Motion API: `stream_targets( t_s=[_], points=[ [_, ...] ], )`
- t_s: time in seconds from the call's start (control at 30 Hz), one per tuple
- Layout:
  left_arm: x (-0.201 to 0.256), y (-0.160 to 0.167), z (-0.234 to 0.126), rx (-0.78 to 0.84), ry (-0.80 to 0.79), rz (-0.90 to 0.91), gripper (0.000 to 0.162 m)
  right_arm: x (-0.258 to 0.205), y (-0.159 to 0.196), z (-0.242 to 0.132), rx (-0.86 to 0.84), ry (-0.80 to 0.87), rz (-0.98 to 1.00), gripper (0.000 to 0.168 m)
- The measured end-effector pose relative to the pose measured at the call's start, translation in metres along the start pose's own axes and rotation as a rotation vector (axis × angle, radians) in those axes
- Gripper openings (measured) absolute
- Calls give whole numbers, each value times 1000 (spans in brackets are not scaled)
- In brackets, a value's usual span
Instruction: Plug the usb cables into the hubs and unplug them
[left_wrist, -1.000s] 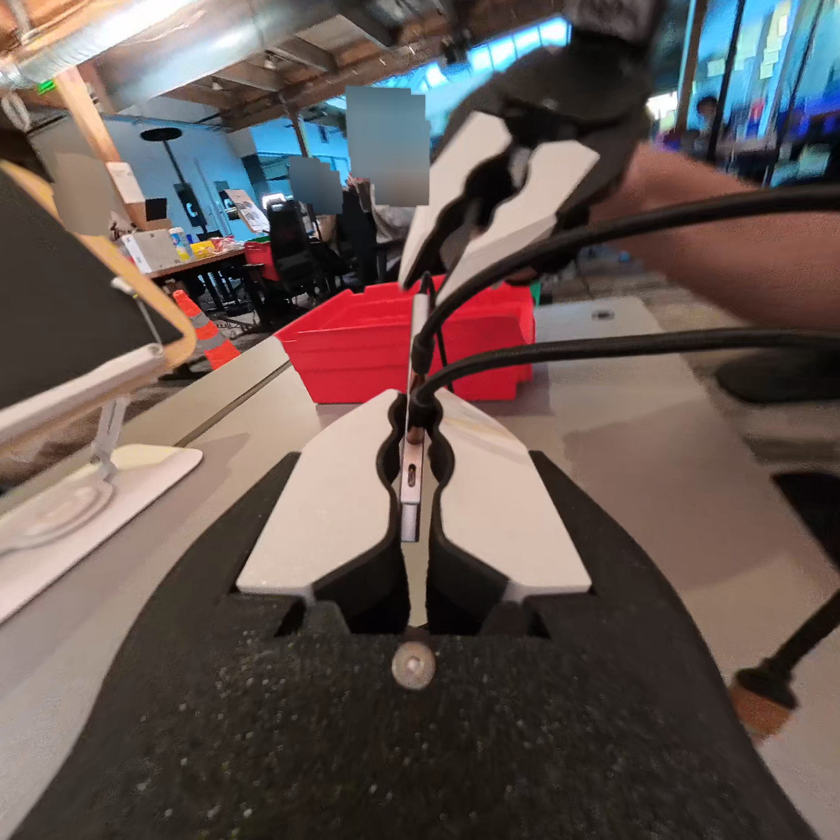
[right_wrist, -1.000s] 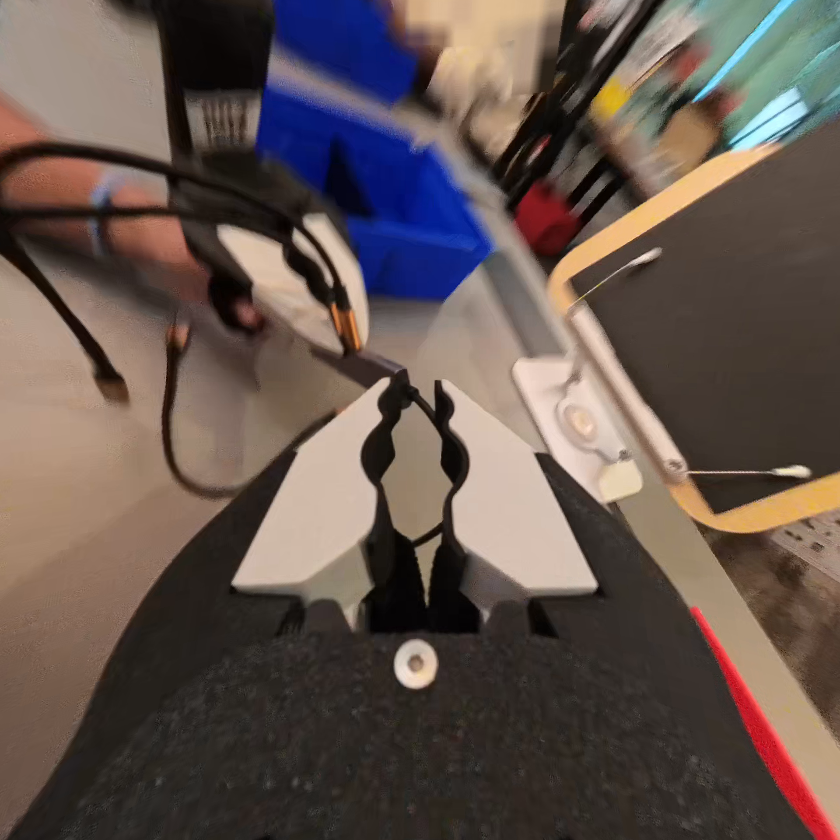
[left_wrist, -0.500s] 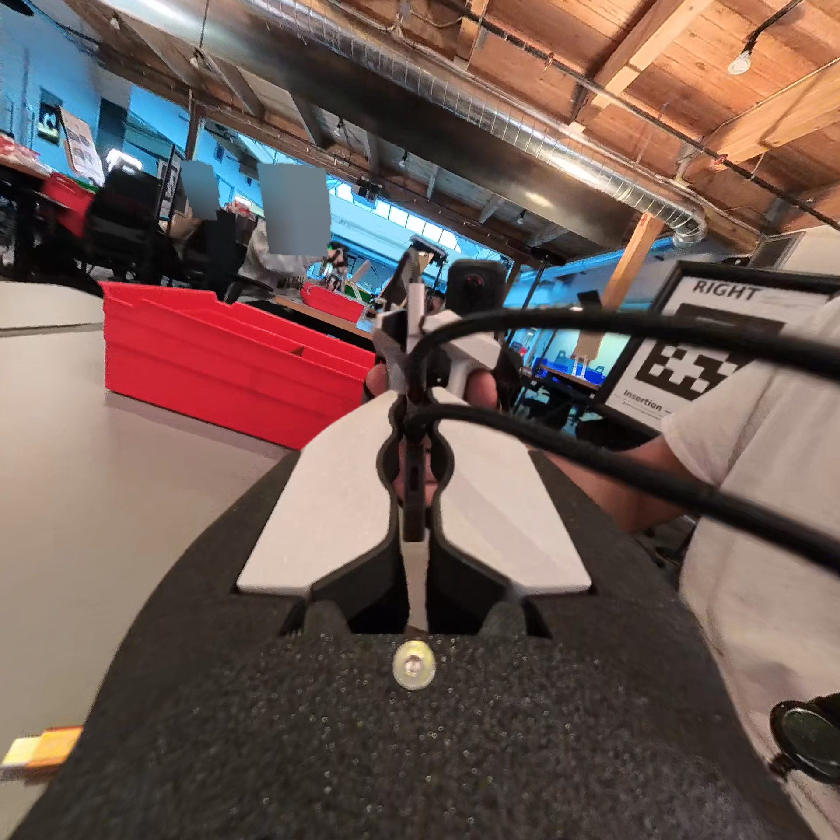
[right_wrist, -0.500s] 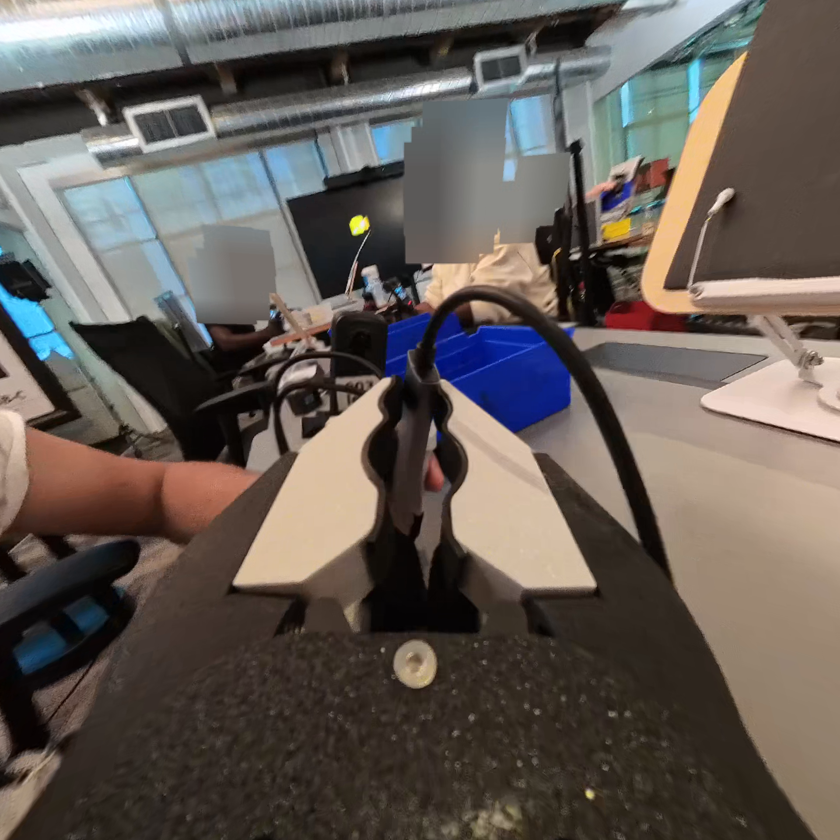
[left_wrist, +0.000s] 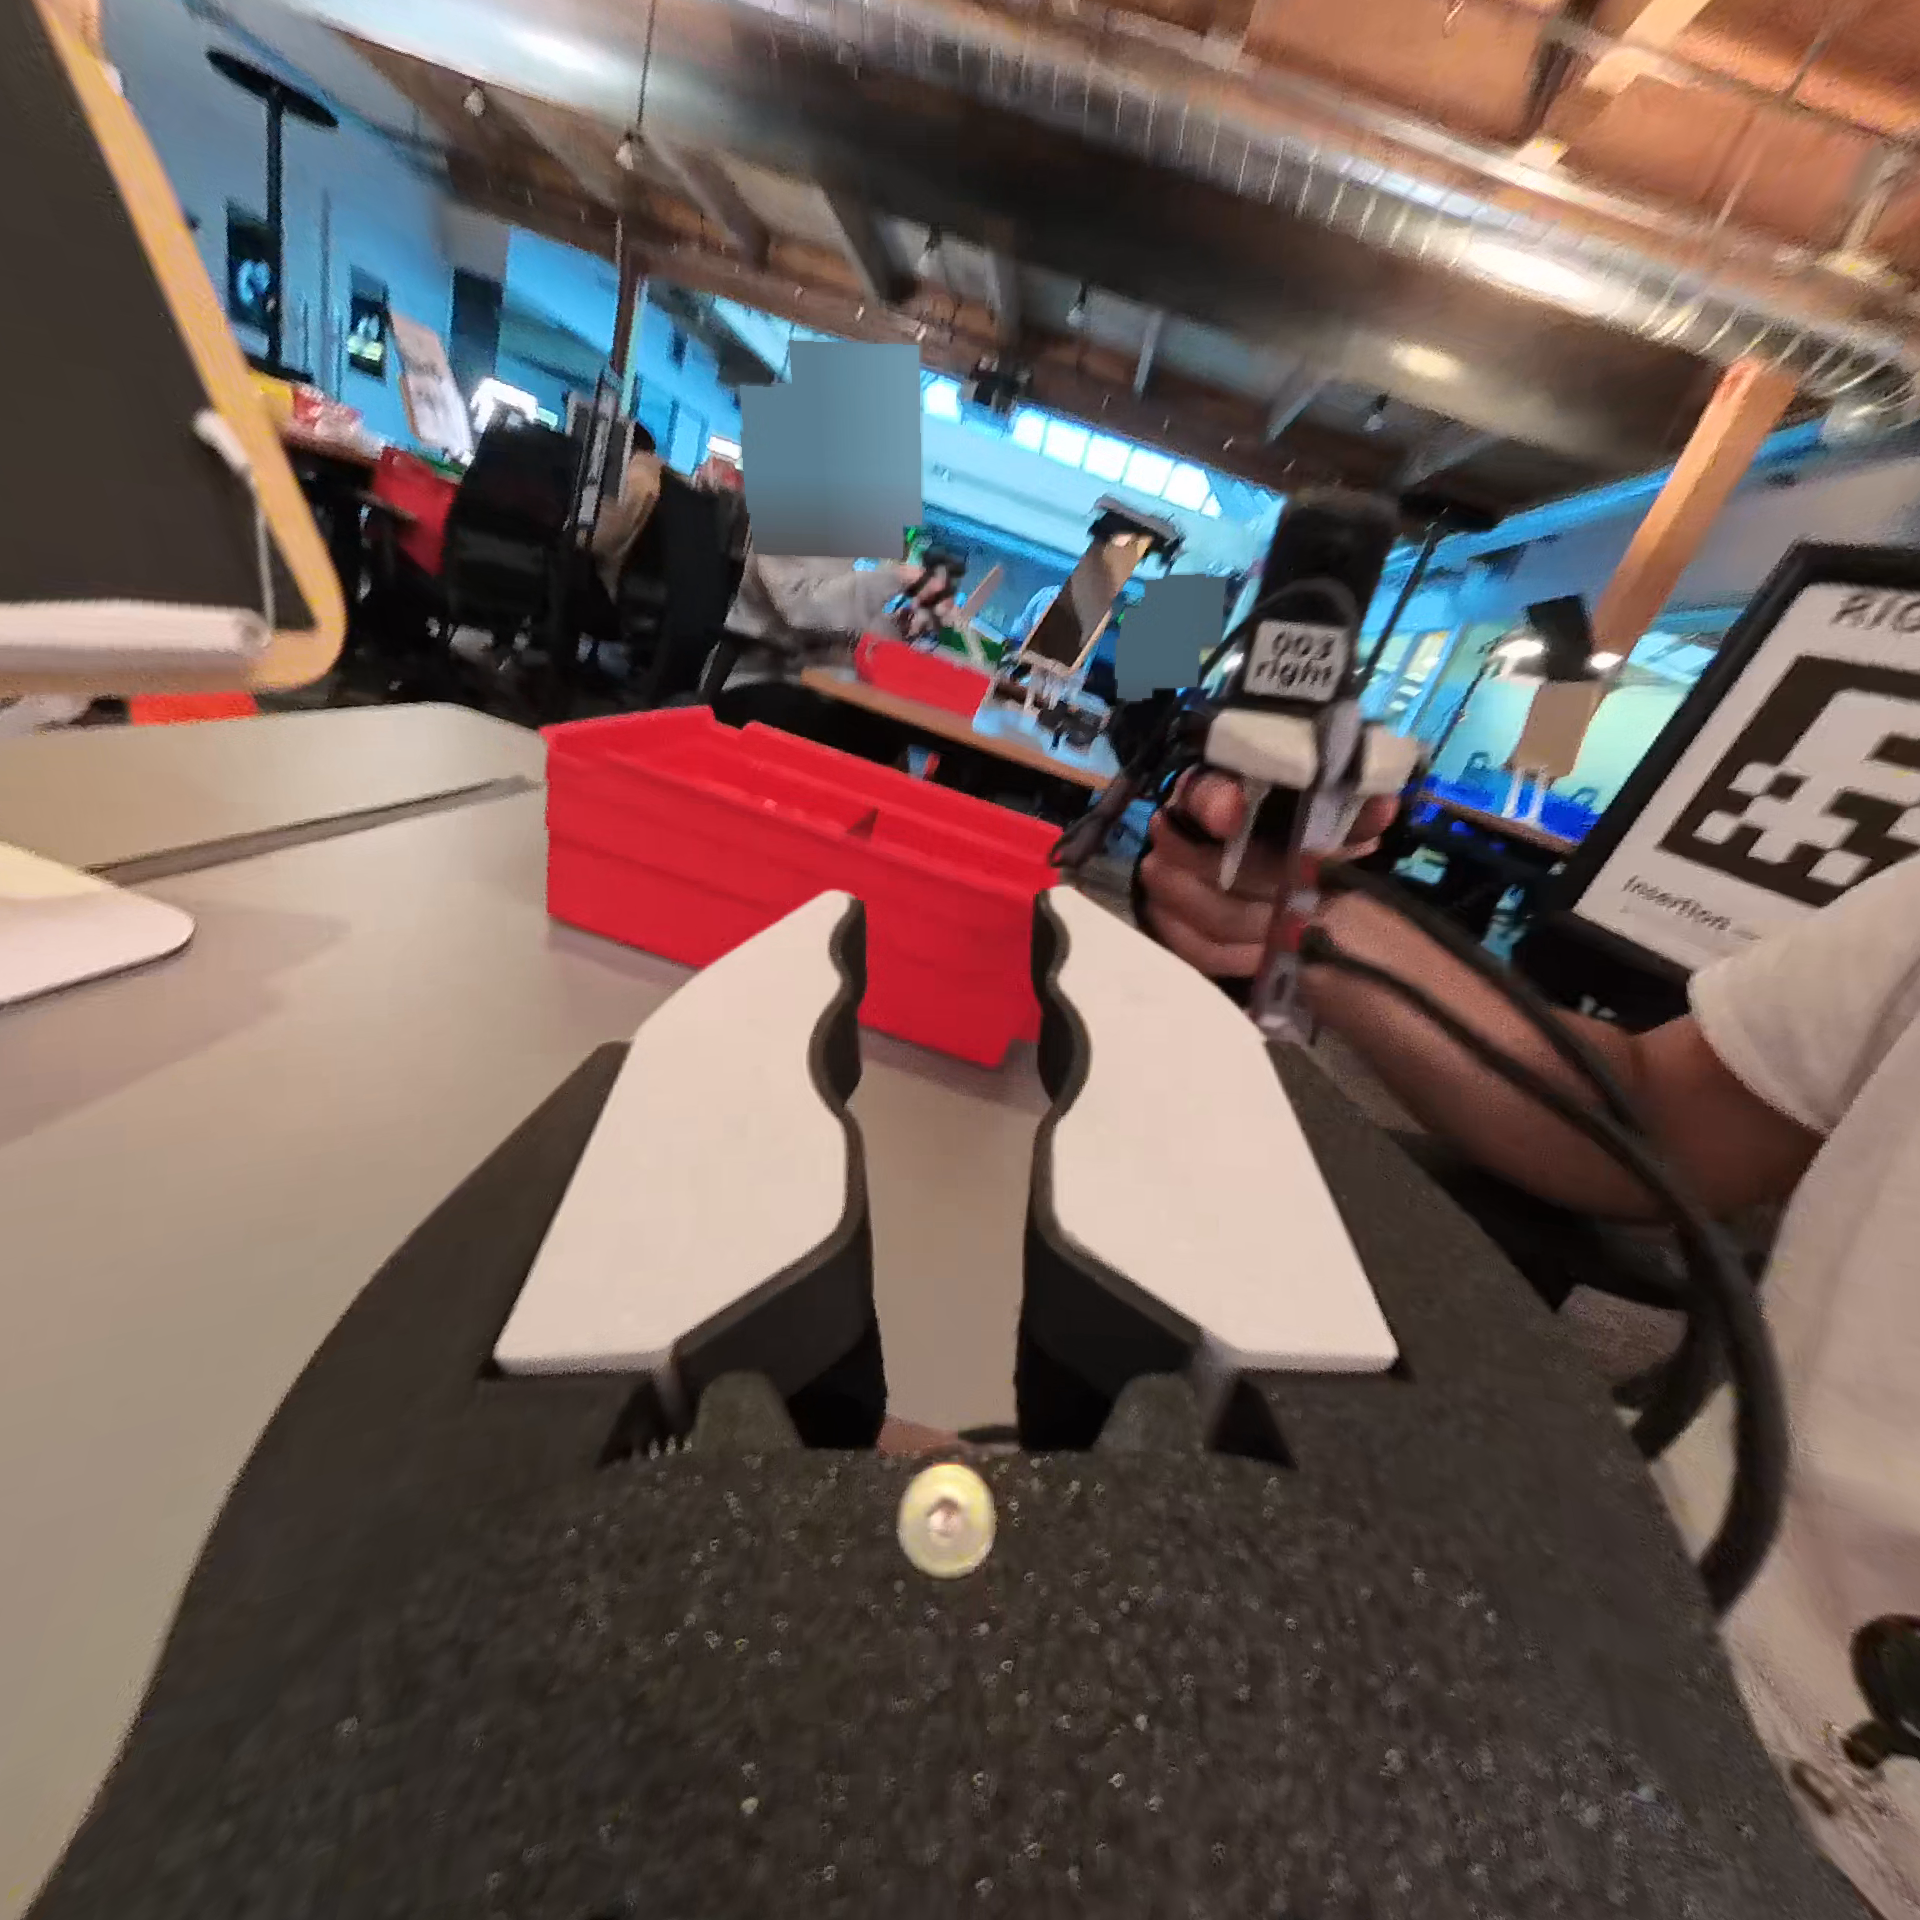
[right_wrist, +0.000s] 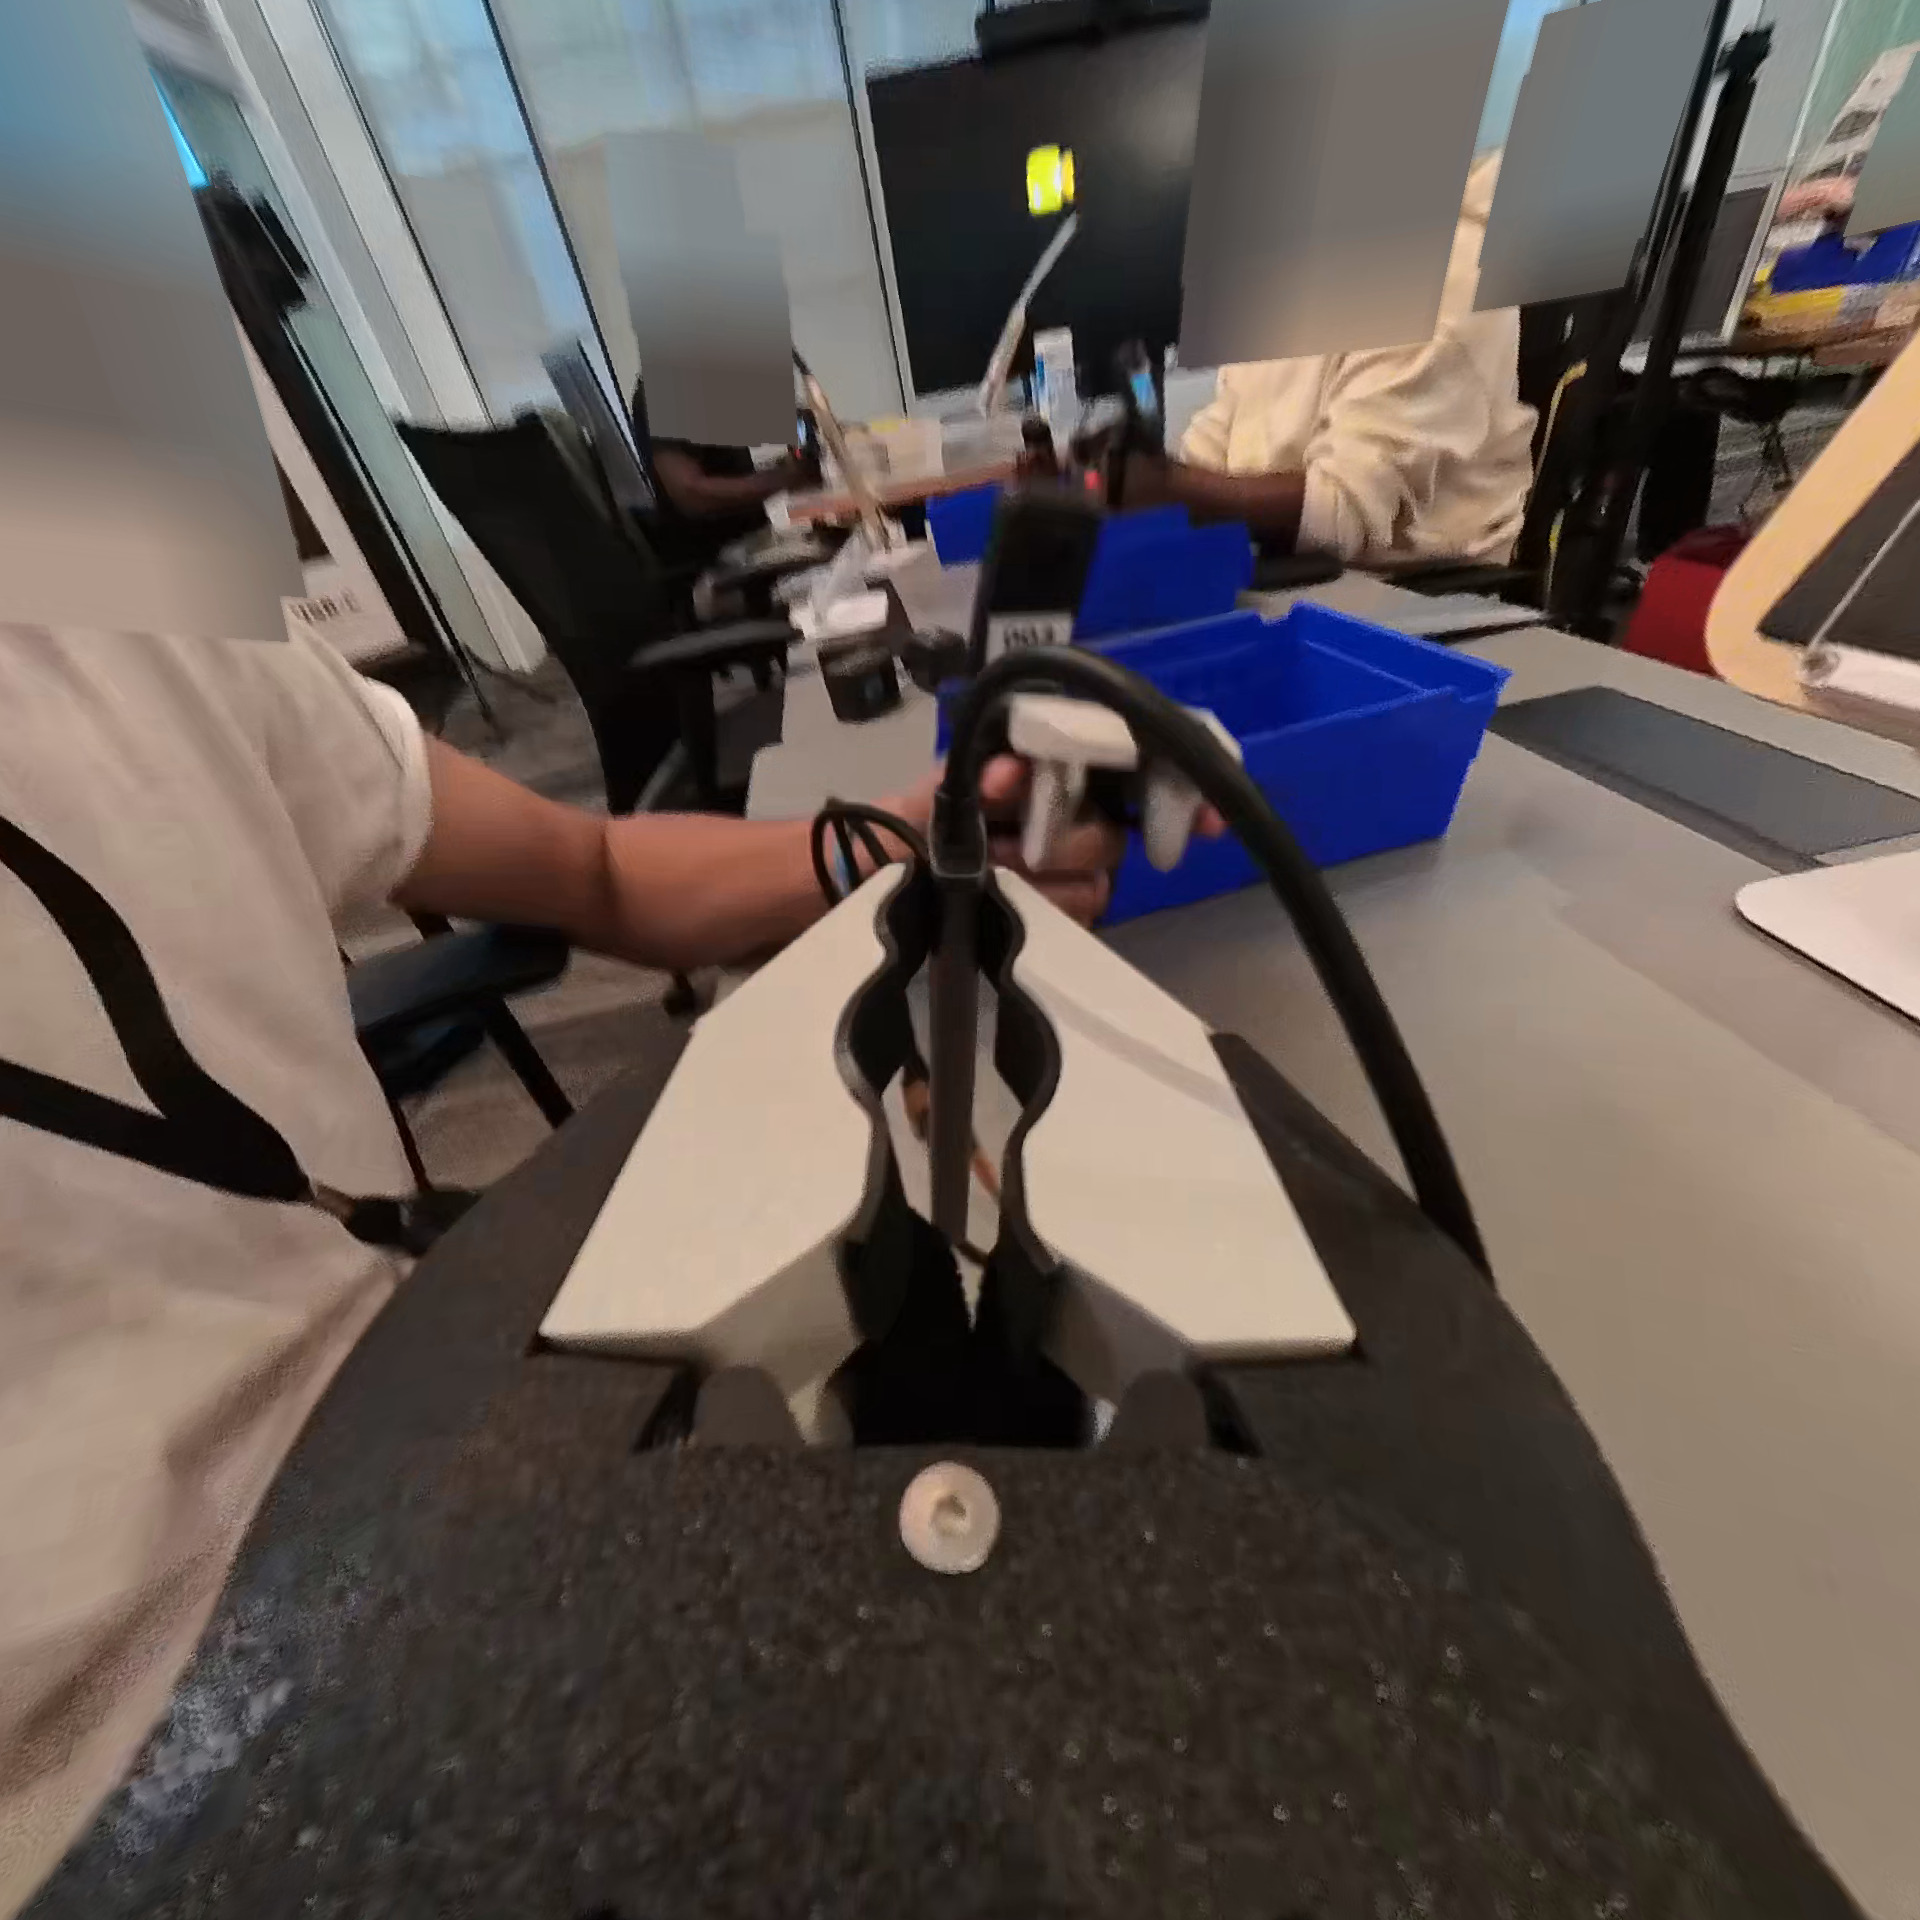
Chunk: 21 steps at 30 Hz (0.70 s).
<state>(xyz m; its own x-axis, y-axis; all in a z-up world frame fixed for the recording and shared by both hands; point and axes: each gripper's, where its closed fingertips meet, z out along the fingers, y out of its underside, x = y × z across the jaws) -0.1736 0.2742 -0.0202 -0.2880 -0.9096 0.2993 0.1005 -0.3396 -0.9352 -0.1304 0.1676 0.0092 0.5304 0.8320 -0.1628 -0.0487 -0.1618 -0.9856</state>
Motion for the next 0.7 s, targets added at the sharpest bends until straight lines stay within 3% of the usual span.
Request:
stream_targets(
  t_s=[0.1, 0.23, 0.3, 0.43, 0.6, 0.7],
  points=[
    [33, 4, 8, -91, 104, 104, 27, 12, 22, 9, -95, 62, -45, 7],
    [59, 51, 25, -394, 166, 247, 27, 4, 39, 29, -150, -2, -48, 7],
    [64, 62, 25, -460, 183, 296, 23, 4, 54, 39, -238, 11, -108, 7],
    [68, 72, 17, -503, 226, 285, 19, 2, 57, 50, -254, 3, -112, 8],
    [52, 12, 4, -337, 96, 314, 19, 14, 64, 51, -258, 55, -107, 7],
    [59, 39, 8, -491, 111, 423, 21, 8, 63, 55, -230, 23, -102, 7]
  ],
)
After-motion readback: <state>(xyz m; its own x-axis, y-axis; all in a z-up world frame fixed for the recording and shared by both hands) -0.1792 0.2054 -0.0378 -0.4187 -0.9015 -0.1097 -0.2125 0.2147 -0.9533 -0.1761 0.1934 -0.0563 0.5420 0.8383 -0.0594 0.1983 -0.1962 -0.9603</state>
